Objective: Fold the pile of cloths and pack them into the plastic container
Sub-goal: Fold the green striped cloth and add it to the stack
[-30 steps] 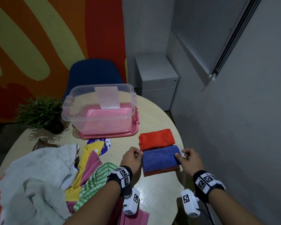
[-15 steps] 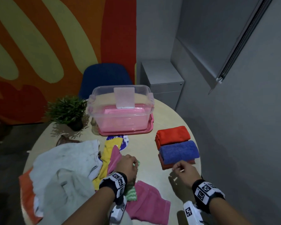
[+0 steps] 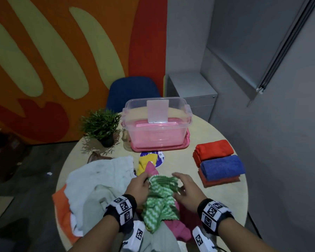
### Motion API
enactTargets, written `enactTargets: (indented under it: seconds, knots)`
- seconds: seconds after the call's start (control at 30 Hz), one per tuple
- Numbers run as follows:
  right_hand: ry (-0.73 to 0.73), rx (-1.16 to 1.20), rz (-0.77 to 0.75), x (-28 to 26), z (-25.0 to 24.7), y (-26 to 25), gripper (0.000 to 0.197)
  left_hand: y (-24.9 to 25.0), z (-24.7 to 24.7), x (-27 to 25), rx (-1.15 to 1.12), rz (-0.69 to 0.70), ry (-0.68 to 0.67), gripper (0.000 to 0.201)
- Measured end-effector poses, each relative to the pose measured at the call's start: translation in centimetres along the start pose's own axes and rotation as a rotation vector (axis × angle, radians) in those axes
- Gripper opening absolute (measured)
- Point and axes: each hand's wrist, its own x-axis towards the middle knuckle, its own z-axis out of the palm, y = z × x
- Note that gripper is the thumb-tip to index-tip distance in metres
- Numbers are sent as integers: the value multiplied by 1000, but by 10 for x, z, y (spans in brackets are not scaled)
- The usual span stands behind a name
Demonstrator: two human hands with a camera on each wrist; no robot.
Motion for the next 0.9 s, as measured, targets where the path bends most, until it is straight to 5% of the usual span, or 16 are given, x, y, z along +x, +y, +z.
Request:
enactTargets:
  seconds: [0.1,0.23,0.33,0.4,0.63,0.8,0.9]
  knots:
    - [-26,-48,-159,12,-7,-31,84,19,-24,-12,-257,14,-119,21]
    - [-91,-186,-264,30,-15,-68,36,53,-67,-24,-195,197,-127,27]
    - [13,-133,-269,38,-33,-92,13,71,-109,-24,3,301,33,18]
    - [80,-91,-260,43,-48,-104,20,71,-138,-21,44,327,138,11]
    - [230,60,-353,53,-85,-126,8,63,-212,-38,-298,336,319,17]
    - [3,122,-275,37,-65,-103,14,6,-204,-68,-407,248,130,37]
    - [-191,83,-187,22,-37,-72,3,-44,-170,-87,-337,148,-47,29]
